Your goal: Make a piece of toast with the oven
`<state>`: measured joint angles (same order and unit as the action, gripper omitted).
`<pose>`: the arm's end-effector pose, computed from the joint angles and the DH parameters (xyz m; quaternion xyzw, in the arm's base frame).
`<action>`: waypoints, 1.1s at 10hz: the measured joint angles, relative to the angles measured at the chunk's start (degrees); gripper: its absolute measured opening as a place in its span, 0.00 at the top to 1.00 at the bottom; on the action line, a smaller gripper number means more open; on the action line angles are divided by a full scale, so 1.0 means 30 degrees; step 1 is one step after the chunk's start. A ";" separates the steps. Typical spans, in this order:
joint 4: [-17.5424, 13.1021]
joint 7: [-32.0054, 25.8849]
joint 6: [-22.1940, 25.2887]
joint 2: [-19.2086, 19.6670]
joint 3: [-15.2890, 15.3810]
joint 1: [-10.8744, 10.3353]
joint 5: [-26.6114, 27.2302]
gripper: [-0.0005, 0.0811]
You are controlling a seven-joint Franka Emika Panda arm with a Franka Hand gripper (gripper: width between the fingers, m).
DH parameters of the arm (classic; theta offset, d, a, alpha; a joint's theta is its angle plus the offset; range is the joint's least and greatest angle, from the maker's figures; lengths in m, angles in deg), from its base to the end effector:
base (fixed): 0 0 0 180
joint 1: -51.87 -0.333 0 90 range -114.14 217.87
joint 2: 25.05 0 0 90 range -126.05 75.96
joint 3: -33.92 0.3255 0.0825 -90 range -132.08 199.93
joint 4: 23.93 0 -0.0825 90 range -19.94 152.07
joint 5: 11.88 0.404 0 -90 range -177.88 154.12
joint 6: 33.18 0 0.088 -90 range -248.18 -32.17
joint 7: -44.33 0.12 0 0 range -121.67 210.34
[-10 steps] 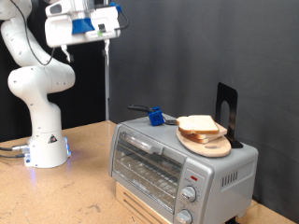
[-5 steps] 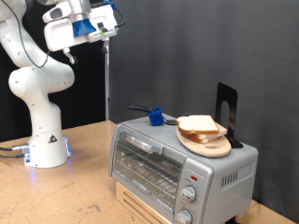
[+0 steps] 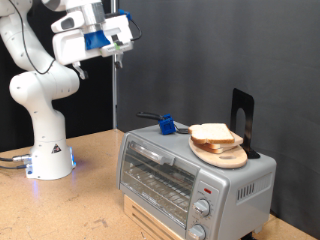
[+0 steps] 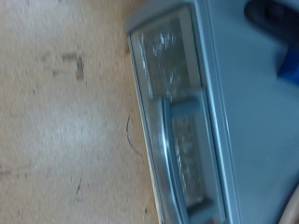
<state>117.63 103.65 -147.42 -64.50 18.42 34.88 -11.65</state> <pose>0.3854 0.0003 0.5242 -0.8778 0.4613 -0.0354 0.1246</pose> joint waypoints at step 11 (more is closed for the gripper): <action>-0.0004 -0.3448 -0.3092 0.3819 -0.0742 -0.0457 0.1864 0.01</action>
<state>117.62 93.30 -156.69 -53.04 16.19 33.51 -6.05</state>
